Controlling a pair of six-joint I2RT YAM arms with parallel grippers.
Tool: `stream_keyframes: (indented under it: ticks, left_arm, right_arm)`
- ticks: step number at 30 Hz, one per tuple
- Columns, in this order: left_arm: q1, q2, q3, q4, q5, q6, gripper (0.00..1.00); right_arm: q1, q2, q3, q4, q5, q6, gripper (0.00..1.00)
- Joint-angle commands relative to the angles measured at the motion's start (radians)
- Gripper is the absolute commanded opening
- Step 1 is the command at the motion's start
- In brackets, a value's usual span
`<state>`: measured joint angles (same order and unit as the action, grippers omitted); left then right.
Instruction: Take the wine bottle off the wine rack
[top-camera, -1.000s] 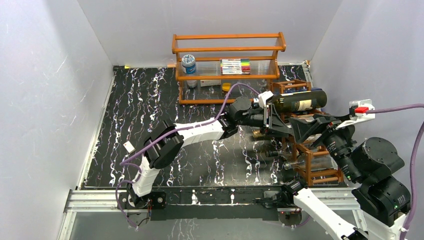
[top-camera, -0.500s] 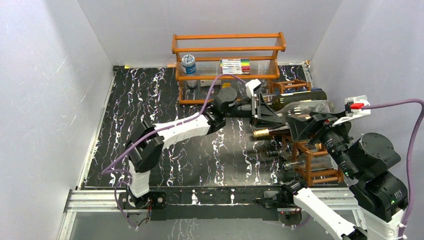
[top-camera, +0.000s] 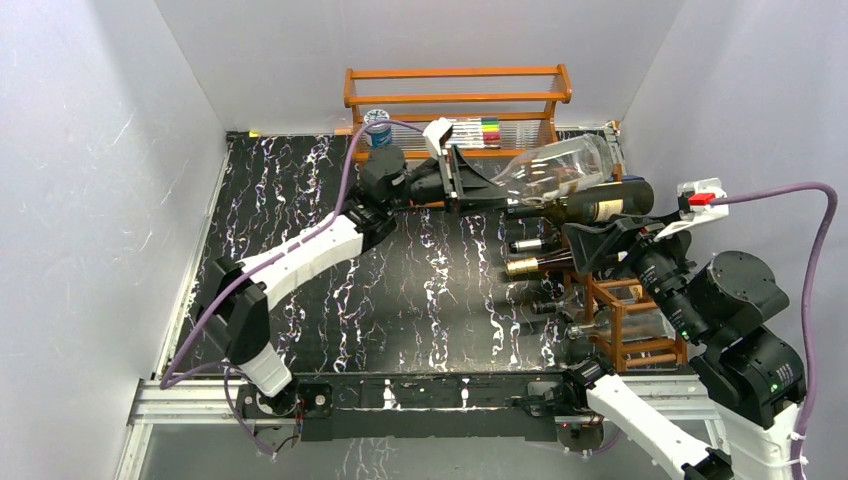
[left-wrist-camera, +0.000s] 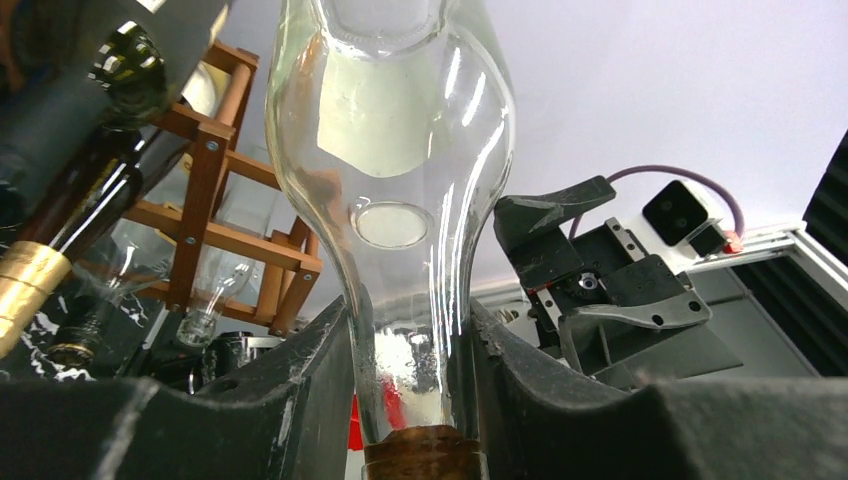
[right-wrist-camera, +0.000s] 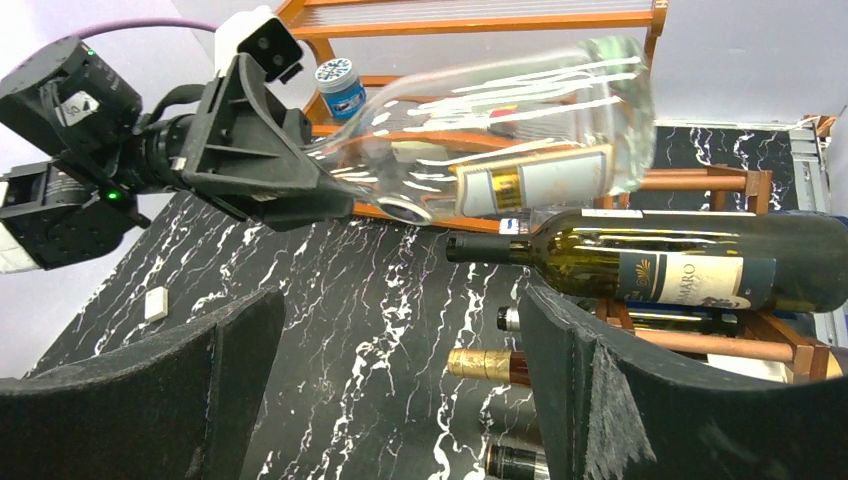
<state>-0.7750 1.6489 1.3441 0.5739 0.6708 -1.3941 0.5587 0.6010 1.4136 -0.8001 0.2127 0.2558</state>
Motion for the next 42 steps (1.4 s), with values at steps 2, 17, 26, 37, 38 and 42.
stream_keyframes:
  ticks: [2, 17, 26, 37, 38, 42]
  left_arm:
    - [0.069, -0.195, -0.001, 0.177, 0.011, 0.008, 0.0]
    - [0.276, -0.386, -0.201, 0.101, 0.038, 0.001, 0.0]
    - [0.338, -0.513, -0.373, -0.016, 0.045, 0.058, 0.0]
    - [0.356, -0.683, -0.639, -0.149, 0.041, 0.115, 0.0]
    - [0.357, -0.699, -0.661, -0.169, 0.04, 0.123, 0.0]
    - [0.358, -0.767, -0.739, -0.279, 0.031, 0.168, 0.0]
  right_arm:
    - [0.006, 0.029, -0.009, 0.098, -0.02, -0.016, 0.98]
    - [0.006, 0.078, -0.097, 0.168, -0.071, -0.035, 0.98]
    - [0.006, 0.092, -0.169, 0.211, -0.091, -0.036, 0.98]
    - [0.006, 0.123, -0.217, 0.254, -0.126, -0.017, 0.98]
    - [0.006, 0.123, -0.227, 0.257, -0.127, -0.011, 0.98]
    - [0.006, 0.118, -0.264, 0.27, -0.135, 0.006, 0.98]
